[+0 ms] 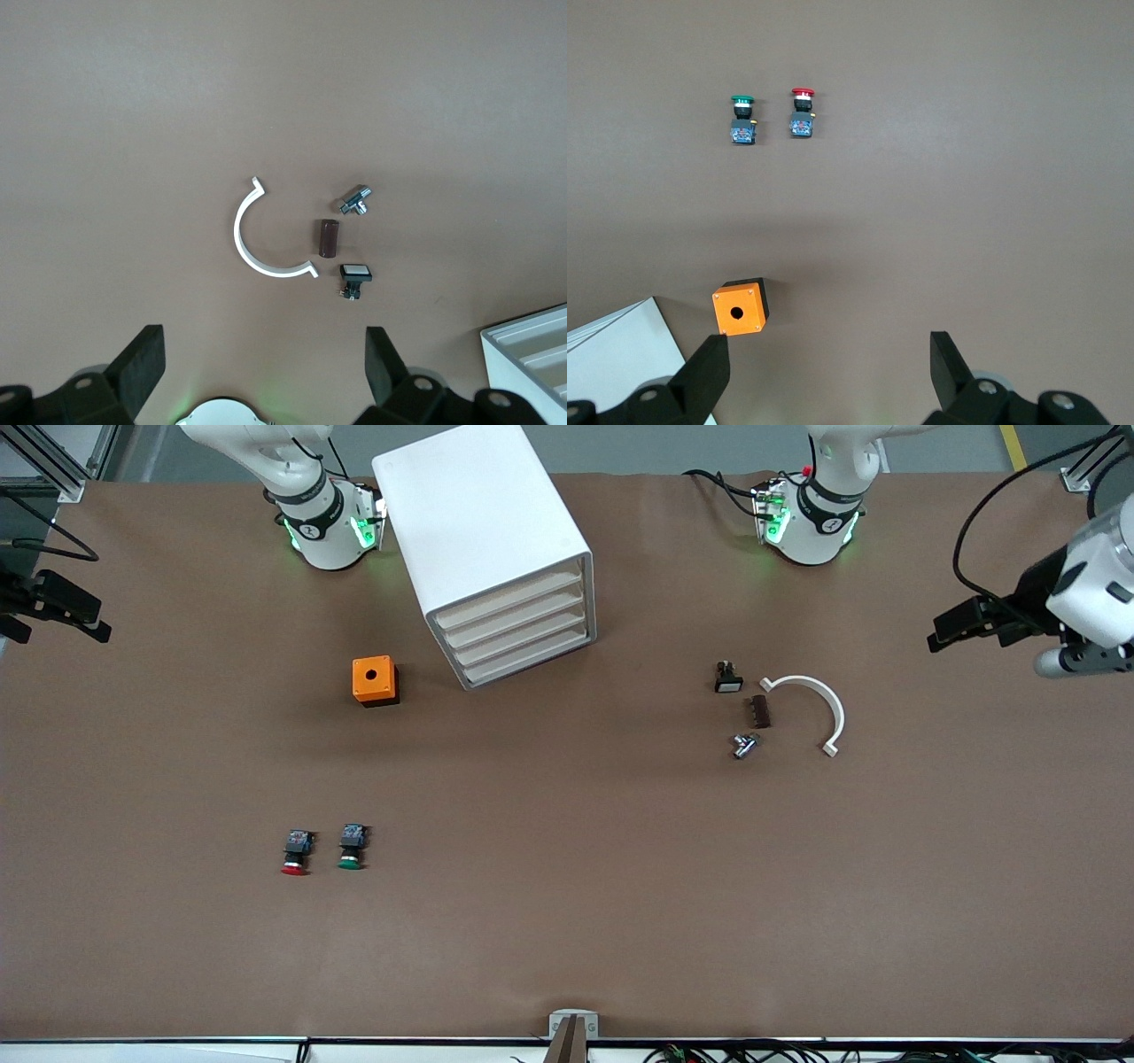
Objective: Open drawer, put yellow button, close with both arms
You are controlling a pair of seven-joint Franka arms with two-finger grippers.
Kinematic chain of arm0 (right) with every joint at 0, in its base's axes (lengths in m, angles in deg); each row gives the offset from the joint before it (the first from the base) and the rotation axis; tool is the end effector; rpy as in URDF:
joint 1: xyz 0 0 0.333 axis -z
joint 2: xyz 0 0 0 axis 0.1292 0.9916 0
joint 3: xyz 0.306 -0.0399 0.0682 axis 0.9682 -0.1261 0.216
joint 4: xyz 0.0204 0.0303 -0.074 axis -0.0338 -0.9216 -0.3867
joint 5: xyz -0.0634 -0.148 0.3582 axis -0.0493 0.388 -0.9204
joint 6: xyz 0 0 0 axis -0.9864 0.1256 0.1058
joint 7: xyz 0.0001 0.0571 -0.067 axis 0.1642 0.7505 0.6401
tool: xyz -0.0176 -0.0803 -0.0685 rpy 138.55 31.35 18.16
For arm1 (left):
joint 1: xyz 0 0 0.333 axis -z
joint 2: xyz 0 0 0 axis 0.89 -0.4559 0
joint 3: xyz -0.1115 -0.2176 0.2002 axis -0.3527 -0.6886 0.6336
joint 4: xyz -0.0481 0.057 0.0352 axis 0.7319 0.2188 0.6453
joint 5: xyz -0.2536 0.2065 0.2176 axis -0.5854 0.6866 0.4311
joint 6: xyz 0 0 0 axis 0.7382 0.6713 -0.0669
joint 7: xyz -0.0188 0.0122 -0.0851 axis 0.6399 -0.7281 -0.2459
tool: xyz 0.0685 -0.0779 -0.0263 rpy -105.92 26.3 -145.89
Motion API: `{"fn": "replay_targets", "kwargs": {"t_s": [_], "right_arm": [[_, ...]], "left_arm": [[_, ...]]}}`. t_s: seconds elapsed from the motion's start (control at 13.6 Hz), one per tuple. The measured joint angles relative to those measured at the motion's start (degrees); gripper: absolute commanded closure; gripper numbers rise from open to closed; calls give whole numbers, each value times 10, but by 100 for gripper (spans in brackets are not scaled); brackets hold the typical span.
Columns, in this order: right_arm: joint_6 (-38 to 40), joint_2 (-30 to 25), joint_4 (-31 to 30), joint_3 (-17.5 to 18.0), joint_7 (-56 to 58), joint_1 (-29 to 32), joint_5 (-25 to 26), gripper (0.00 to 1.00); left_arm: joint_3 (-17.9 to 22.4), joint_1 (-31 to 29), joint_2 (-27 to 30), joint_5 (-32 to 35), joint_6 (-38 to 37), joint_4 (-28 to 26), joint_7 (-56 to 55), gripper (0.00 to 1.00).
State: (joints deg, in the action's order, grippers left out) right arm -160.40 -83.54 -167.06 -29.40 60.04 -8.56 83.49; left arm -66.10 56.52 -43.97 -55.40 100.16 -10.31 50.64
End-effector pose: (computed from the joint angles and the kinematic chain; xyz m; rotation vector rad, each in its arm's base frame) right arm 0.5162 -0.0488 0.6428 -3.1405 0.0046 0.0011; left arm 0.5114 -0.0439 0.6034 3.0673 0.1389 -0.1308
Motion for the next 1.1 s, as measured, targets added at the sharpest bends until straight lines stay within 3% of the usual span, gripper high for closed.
{"fn": "replay_targets", "kwargs": {"t_s": [0.37,1.1], "right_arm": [[0,0,0,-1,0,6,0,0],[0,0,-1,-2,0,12,0,0]], "left_arm": [[-9,-1,32,0,3,10,0,1],[-3,-40,-27,1,-11,70,-2,1]]}}
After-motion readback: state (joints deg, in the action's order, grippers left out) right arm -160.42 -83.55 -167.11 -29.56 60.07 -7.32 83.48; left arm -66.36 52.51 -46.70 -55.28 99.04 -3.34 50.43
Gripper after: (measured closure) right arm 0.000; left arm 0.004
